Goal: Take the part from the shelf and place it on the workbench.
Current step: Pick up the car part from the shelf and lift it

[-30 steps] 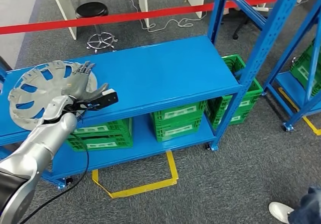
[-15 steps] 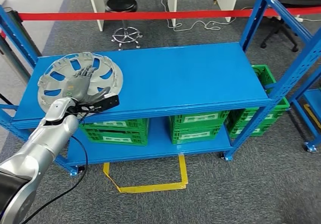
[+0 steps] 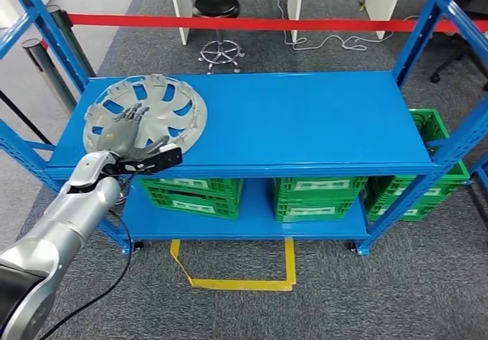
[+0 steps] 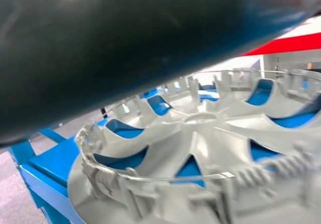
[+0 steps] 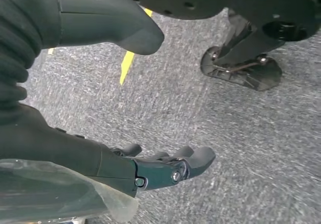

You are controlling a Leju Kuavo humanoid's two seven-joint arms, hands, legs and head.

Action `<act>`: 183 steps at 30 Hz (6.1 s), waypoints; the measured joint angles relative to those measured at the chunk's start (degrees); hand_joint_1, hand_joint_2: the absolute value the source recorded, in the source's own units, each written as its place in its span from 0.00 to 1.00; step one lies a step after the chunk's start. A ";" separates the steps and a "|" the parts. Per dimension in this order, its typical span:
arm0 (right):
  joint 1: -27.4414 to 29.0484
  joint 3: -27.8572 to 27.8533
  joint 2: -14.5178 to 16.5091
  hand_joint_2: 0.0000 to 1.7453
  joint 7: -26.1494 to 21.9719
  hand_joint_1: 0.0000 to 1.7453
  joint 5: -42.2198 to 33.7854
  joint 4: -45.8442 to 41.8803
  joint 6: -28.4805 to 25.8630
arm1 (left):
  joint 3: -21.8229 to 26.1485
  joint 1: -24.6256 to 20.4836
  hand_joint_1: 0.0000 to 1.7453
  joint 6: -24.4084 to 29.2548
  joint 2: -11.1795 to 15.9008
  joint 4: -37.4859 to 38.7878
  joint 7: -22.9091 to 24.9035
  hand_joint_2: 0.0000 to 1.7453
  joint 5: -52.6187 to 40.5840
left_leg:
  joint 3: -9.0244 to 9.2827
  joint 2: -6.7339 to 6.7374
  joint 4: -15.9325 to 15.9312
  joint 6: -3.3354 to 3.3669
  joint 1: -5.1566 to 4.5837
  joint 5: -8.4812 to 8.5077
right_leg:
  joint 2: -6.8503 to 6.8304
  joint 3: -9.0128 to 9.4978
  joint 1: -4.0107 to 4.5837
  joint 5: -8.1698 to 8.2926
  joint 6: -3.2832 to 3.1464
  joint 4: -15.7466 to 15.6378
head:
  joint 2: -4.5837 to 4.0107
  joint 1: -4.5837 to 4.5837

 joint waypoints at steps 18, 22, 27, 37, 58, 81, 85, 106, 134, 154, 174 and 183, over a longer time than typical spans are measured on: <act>-0.03 0.00 0.02 0.00 -0.18 0.00 0.39 0.08 0.63 | -0.01 -0.52 0.00 -3.20 -0.74 0.11 -2.58 0.00 1.28 | 1.11 -2.01 -2.33 0.59 0.05 -0.31 | 2.11 -2.27 0.21 1.37 0.95 0.39 | 0.00 0.33; -0.06 0.00 0.07 0.00 -0.18 0.00 0.54 0.09 1.06 | -0.01 -0.75 0.00 -3.57 -0.86 0.11 -3.42 0.00 1.72 | -0.97 -1.63 2.63 -0.58 0.31 -3.24 | 1.92 -1.87 -0.12 1.50 -0.38 0.15 | 0.00 0.16; -0.02 0.00 0.07 0.00 -0.18 0.00 0.89 0.09 1.30 | -0.02 -0.49 0.00 -3.72 -0.98 0.28 -4.31 0.00 2.21 | -6.28 -1.50 13.06 -0.71 0.41 -5.57 | 1.91 -1.11 0.00 0.91 -0.76 0.16 | 0.00 0.05; -0.22 0.00 0.31 0.00 -0.30 0.00 1.08 0.17 1.55 | -0.05 -1.50 0.00 -3.60 -1.24 0.33 -4.41 0.00 2.39 | 1.39 -1.28 -3.29 1.97 0.08 0.23 | 1.71 -1.97 0.28 -2.44 1.55 3.44 | 0.00 0.29; -0.15 -0.01 0.33 0.00 -0.61 0.00 2.04 0.26 1.66 | -0.14 2.28 0.00 -7.88 -1.86 -2.00 -16.76 1.00 11.11 | -4.20 -1.37 12.00 -0.55 0.36 -6.68 | 1.97 -2.00 -0.08 1.67 -0.60 0.32 | 0.00 -0.04; -0.16 -0.01 0.30 0.00 -0.70 0.00 2.66 0.26 2.01 | -7.18 1.74 0.00 -24.89 1.45 -8.30 -20.68 1.00 21.31 | 1.65 -1.45 -1.97 0.38 -0.09 -1.16 | 1.98 -2.22 0.17 2.10 0.34 0.06 | 0.00 0.38; -0.23 -0.11 0.31 0.00 -0.73 0.00 2.95 0.26 2.05 | -10.37 0.93 0.00 -25.81 2.93 -8.15 -19.55 1.00 22.46 | -3.02 -1.32 9.17 -0.81 0.25 -7.12 | 1.93 -2.12 -0.08 2.25 -0.51 -0.13 | 0.00 0.12; -0.28 -0.34 0.32 0.00 -1.05 0.00 3.96 0.31 2.14 | -18.94 0.25 0.00 -17.42 4.18 1.51 -7.42 1.00 19.78 | 2.62 -1.33 -3.00 1.58 0.10 -0.86 | 1.89 -4.92 0.17 1.19 1.58 5.04 | 0.00 0.68; 0.09 -1.18 0.99 0.00 -1.03 0.00 4.23 0.33 1.87 | -11.13 3.94 1.00 -4.16 -1.11 4.85 -2.27 1.00 13.59 | 3.44 -0.94 -3.99 1.94 0.37 -0.62 | 1.89 -8.90 -0.04 -3.84 2.30 14.50 | 0.00 0.93; -0.16 -1.73 1.19 0.00 -1.28 0.00 4.59 0.34 1.91 | -6.85 3.50 1.00 -8.84 -0.74 4.92 -6.80 1.00 13.35 | 2.69 -1.08 -2.04 1.25 -0.35 -0.91 | 1.89 -0.74 0.01 0.97 0.10 0.12 | 0.00 0.76; -0.22 -1.86 1.29 0.00 -2.00 0.00 5.63 0.39 1.60 | 5.57 13.17 1.00 -3.55 -6.86 -15.78 -23.48 1.00 42.18 | 1.95 -1.40 -0.89 -0.23 0.21 -2.21 | 2.25 -0.88 -0.74 0.58 0.71 0.74 | 0.00 1.09; -0.19 -2.23 1.71 0.00 -1.51 0.00 5.55 0.39 0.13 | 11.77 20.26 1.00 6.84 -10.72 -36.18 -26.75 1.00 57.30 | -0.49 -1.29 3.41 0.69 0.03 -1.85 | 2.57 -0.70 -0.20 0.19 0.08 0.75 | 0.00 0.74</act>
